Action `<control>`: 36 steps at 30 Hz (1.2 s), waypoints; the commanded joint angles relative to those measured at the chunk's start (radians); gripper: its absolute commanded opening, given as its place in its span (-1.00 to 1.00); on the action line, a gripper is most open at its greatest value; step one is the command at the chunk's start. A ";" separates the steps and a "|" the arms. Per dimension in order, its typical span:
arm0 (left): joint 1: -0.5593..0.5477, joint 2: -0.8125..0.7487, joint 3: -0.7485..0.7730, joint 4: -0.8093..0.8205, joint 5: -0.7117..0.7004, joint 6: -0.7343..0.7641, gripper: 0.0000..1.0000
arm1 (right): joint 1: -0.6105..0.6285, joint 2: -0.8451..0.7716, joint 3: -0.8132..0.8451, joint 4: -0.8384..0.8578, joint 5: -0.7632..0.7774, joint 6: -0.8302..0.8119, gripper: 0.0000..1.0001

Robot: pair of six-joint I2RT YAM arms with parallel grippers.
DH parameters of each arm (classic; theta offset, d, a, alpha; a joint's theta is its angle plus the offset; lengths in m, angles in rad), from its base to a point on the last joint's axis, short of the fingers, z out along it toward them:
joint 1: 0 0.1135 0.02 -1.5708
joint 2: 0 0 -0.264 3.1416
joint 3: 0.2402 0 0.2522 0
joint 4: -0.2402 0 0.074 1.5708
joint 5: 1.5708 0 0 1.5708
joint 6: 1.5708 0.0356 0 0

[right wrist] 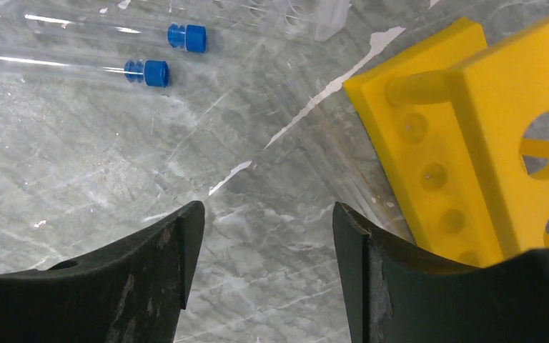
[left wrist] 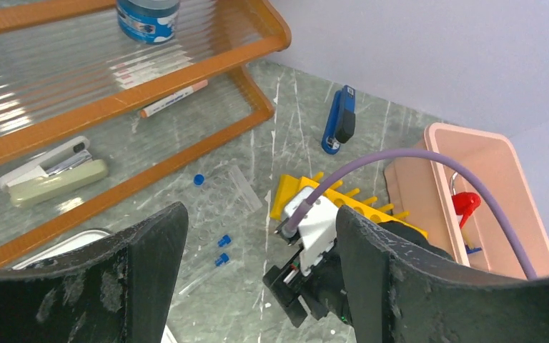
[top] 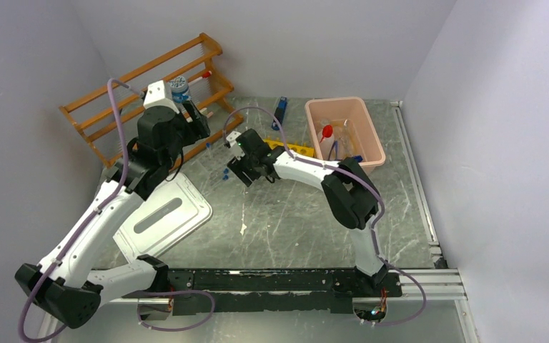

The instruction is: Organize the chemistry lab equipment

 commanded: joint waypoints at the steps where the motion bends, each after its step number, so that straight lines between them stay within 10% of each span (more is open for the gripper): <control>1: 0.007 0.040 0.069 0.006 0.056 -0.006 0.59 | 0.005 0.023 0.010 0.036 0.023 -0.089 0.39; 19: 0.007 0.035 0.058 0.054 0.030 0.024 0.60 | -0.058 0.199 0.192 -0.096 -0.175 -0.203 0.31; 30: 0.007 0.057 0.041 0.068 0.053 0.015 0.60 | -0.065 0.193 0.210 -0.201 -0.270 -0.249 -0.08; 36: 0.007 0.072 0.039 0.081 0.071 0.006 0.59 | -0.066 0.193 0.200 -0.196 -0.229 -0.255 0.21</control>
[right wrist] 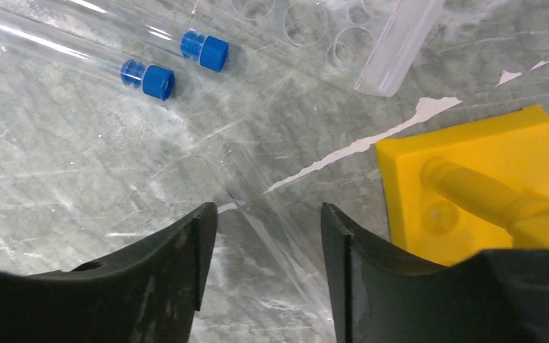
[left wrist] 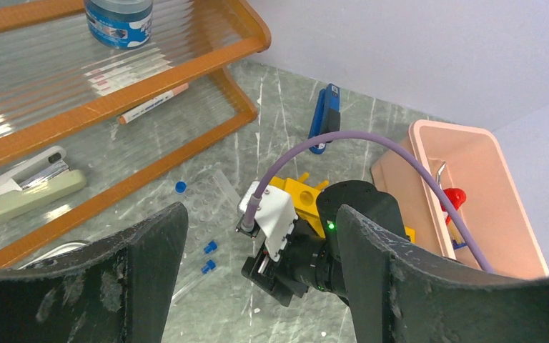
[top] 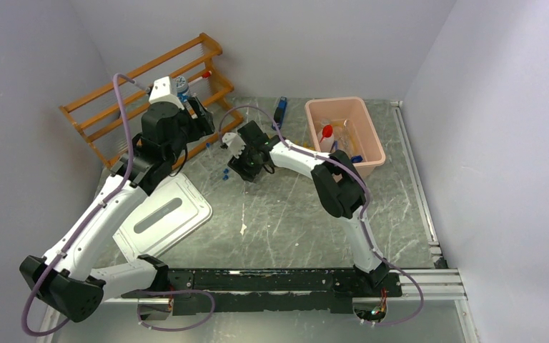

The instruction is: Organize the chemistry lab equipment

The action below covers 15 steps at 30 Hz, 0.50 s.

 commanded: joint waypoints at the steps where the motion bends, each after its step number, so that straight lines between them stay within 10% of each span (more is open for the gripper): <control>1: 0.007 0.013 0.008 0.046 0.018 -0.004 0.59 | -0.002 0.019 -0.002 -0.061 0.027 -0.023 0.23; 15: 0.007 0.002 0.003 0.034 0.032 0.008 0.59 | -0.013 0.055 0.047 -0.201 -0.058 -0.076 -0.40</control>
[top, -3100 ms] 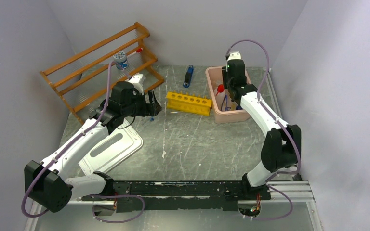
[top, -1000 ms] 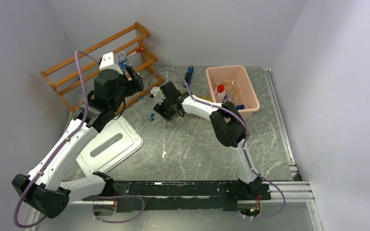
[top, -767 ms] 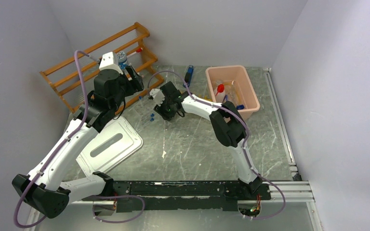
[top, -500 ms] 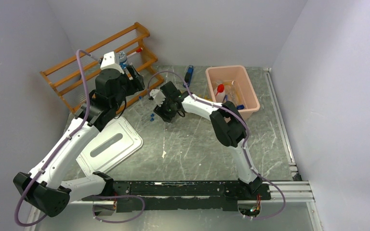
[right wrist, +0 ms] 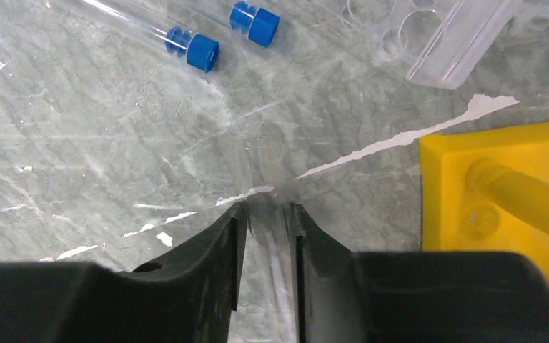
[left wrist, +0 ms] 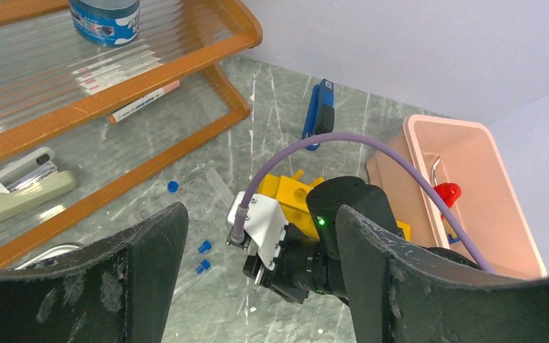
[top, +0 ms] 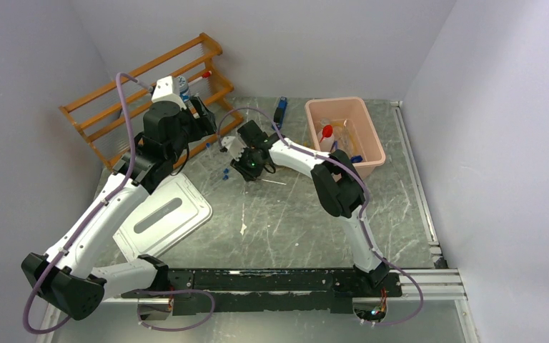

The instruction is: Organize the chemistry lab equipment

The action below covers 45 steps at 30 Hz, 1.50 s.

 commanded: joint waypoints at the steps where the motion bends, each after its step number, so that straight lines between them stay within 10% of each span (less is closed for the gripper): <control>1: 0.007 -0.019 0.002 0.019 0.005 0.010 0.59 | -0.006 0.042 0.009 -0.101 0.011 -0.022 -0.45; 20: 0.007 -0.196 -0.396 0.135 0.279 -0.204 0.65 | -0.036 -0.196 -0.182 0.202 0.001 0.247 -0.81; 33: -0.015 0.037 -0.744 0.892 0.698 -0.192 0.71 | -0.088 -0.414 -0.429 0.566 -0.144 0.672 -0.85; 45: -0.080 0.252 -0.788 1.238 0.644 -0.250 0.40 | -0.128 -0.521 -0.542 0.713 -0.167 0.950 -0.85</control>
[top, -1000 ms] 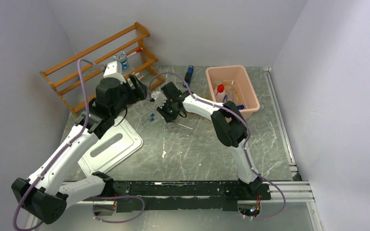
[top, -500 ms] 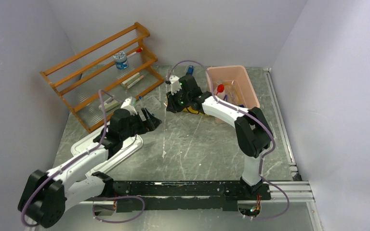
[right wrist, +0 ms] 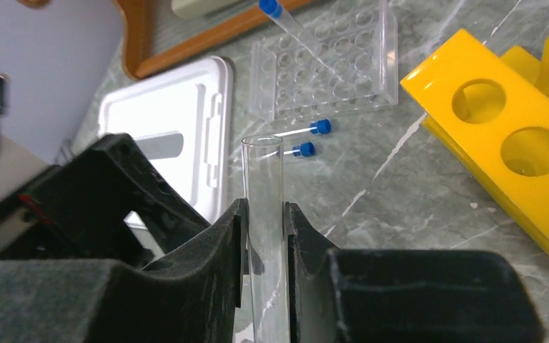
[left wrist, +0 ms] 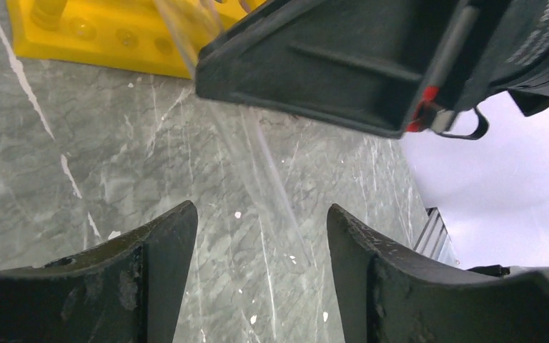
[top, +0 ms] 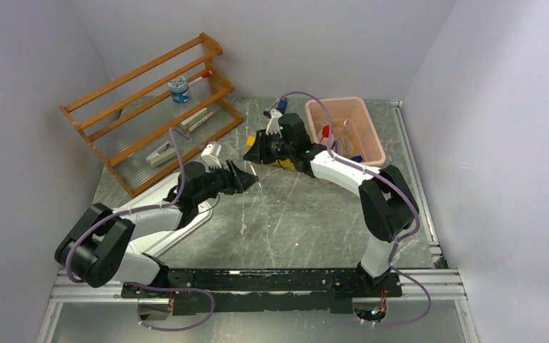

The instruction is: Organize the chemistry lab equipment

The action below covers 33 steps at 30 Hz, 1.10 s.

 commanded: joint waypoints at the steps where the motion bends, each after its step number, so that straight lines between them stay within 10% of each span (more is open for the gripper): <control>1: -0.024 0.059 -0.003 0.199 0.010 -0.038 0.36 | -0.023 -0.067 -0.020 0.087 -0.022 0.108 -0.85; 22: -0.041 0.176 0.079 0.272 0.077 -0.063 -0.32 | -0.039 -0.145 -0.119 0.140 -0.036 0.181 -0.81; 27: -0.042 0.121 0.097 0.188 0.070 0.066 -0.81 | -0.055 -0.155 -0.072 0.006 -0.012 0.139 -0.37; 33: -0.043 0.070 0.211 -0.104 0.162 0.347 -0.91 | -0.070 -0.163 0.036 -0.209 0.021 0.063 0.08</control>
